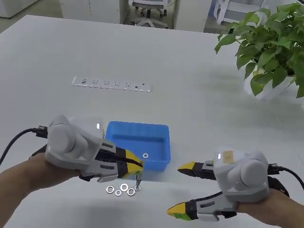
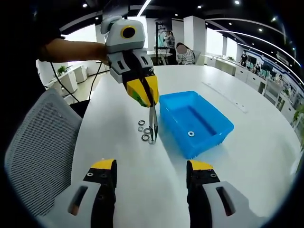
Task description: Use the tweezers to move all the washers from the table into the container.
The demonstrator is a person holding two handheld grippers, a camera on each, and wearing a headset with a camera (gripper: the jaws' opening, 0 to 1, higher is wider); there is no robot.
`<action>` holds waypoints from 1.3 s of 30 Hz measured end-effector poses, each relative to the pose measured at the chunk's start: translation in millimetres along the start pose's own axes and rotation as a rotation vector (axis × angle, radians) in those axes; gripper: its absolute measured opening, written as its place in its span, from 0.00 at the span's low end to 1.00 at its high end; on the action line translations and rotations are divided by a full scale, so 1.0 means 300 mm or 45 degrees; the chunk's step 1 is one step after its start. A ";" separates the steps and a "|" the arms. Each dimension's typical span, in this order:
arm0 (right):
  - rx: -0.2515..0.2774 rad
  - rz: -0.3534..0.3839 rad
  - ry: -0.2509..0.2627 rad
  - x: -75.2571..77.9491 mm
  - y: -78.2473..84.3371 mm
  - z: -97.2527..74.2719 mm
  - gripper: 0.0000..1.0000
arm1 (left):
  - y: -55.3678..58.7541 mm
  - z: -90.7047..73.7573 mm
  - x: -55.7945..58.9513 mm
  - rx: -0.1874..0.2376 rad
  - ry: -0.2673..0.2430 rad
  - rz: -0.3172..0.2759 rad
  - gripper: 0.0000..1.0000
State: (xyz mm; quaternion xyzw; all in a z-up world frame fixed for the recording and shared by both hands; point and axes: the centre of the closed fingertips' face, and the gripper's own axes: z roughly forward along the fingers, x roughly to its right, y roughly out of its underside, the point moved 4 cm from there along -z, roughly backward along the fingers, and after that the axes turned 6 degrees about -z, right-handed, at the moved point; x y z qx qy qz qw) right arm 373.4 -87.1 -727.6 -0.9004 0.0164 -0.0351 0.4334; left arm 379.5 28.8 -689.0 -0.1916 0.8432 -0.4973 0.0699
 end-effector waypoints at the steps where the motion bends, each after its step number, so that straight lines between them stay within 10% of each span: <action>1: 0.005 -0.005 -0.004 0.003 -0.007 0.007 0.59 | 0.000 -0.001 0.001 -0.002 0.000 0.001 0.06; 39: -0.027 -0.392 -0.217 0.029 -0.129 0.244 0.16 | -0.004 -0.008 0.006 -0.036 0.049 0.006 0.06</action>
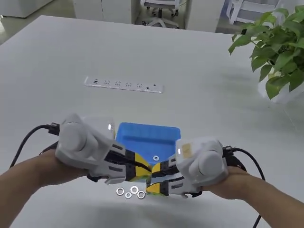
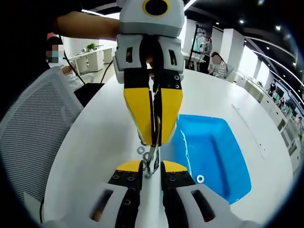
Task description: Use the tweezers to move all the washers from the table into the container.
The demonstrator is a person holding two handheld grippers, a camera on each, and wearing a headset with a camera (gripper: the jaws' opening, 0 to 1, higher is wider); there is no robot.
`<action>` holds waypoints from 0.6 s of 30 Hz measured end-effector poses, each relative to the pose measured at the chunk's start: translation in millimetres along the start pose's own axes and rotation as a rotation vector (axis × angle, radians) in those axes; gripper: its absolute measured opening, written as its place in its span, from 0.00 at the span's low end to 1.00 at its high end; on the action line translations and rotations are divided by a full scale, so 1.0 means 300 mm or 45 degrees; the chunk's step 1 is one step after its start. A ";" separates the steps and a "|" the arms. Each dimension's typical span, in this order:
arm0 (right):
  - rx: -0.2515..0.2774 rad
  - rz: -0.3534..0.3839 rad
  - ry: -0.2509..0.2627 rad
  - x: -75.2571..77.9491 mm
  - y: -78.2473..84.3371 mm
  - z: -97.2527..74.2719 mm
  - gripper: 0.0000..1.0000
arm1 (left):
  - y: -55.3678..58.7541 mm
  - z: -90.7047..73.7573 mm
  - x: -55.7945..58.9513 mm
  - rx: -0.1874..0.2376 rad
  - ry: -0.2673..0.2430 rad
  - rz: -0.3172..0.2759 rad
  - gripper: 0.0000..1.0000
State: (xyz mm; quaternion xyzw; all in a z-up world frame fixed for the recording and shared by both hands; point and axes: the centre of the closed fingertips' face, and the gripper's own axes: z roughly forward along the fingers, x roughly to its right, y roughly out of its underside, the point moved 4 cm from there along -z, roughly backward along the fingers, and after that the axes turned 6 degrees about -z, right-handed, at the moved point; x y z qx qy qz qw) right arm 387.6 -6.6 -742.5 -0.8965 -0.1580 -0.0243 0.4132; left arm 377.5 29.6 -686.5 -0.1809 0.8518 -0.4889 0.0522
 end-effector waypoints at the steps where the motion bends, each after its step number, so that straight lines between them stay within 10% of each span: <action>1: -0.004 -0.008 0.000 0.002 0.000 0.001 0.15 | 0.000 0.000 -0.001 -0.001 0.000 -0.001 0.06; 18: -0.050 -0.028 -0.015 0.001 0.005 0.002 0.09 | 0.001 0.007 -0.010 -0.010 -0.004 0.002 0.06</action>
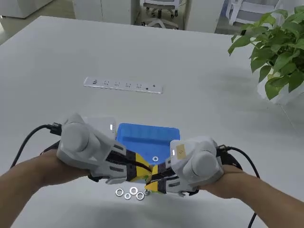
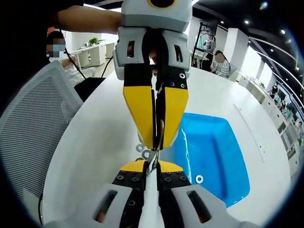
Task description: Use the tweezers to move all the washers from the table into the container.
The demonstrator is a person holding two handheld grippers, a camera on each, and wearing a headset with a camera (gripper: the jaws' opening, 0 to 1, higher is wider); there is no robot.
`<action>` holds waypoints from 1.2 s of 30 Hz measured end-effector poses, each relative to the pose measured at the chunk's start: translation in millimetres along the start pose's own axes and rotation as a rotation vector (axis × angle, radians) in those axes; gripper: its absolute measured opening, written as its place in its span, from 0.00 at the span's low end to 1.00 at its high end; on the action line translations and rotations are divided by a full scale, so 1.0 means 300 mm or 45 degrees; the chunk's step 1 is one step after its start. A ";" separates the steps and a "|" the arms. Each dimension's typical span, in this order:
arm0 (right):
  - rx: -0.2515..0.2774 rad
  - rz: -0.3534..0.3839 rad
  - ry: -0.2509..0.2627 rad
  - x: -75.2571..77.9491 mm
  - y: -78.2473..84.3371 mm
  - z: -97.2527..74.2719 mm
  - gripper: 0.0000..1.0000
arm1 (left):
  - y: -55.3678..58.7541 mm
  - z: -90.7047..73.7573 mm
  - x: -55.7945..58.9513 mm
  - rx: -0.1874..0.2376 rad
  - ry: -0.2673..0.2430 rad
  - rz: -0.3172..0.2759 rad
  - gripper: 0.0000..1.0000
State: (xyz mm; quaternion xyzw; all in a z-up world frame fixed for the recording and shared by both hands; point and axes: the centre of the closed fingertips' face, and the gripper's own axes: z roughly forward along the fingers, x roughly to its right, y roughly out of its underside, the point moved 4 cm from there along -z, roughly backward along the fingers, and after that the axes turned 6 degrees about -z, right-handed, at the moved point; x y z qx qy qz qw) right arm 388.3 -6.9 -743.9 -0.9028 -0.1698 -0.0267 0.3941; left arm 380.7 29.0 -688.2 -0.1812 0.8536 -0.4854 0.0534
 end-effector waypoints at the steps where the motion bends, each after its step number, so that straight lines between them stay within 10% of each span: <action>1: -0.001 0.003 0.000 0.000 0.000 0.000 0.09 | -0.001 0.000 0.002 -0.002 -0.002 0.002 0.06; 36: 0.024 -0.011 0.009 0.034 -0.083 -0.077 0.09 | 0.015 -0.096 -0.002 0.102 -0.096 -0.138 0.50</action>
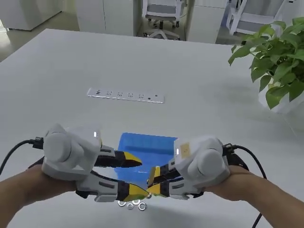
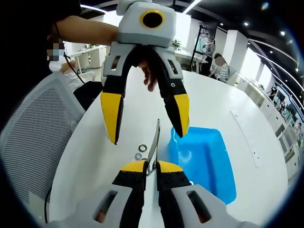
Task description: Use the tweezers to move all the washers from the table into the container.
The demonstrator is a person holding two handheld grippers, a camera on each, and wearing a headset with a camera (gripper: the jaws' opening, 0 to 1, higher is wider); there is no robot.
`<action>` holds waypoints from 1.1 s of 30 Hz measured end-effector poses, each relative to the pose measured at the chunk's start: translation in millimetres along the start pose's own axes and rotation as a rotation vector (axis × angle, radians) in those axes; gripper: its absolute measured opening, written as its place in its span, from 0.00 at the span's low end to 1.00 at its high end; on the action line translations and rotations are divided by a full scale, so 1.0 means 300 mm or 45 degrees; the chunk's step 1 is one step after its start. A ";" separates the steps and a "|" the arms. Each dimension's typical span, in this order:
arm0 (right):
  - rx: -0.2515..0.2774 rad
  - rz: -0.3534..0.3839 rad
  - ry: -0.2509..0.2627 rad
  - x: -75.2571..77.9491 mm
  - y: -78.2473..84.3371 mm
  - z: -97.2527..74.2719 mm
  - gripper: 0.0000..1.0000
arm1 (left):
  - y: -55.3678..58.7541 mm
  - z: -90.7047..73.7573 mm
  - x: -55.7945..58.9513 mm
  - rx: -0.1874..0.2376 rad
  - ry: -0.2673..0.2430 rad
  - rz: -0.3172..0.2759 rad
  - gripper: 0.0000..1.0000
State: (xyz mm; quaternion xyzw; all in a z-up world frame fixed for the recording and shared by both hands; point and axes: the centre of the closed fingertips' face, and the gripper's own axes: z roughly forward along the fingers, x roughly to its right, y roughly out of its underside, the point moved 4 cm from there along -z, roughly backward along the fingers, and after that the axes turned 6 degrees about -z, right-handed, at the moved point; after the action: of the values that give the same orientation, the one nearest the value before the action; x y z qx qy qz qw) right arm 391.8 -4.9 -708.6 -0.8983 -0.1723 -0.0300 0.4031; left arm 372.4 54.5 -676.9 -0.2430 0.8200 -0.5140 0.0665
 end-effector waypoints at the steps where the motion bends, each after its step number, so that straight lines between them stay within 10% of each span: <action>1: 0.001 -0.002 0.003 0.003 -0.003 -0.004 0.09 | 0.002 -0.003 0.000 0.001 -0.003 -0.009 0.51; 33: 0.041 -0.012 0.128 0.197 -0.020 -0.068 0.09 | 0.024 -0.080 -0.023 0.070 -0.144 -0.137 0.87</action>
State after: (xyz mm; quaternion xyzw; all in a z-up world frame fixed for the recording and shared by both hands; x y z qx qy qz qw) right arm 447.0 0.7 -679.3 -0.8882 -0.1565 -0.0741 0.4257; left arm 367.6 79.7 -673.1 -0.3136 0.7862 -0.5246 0.0916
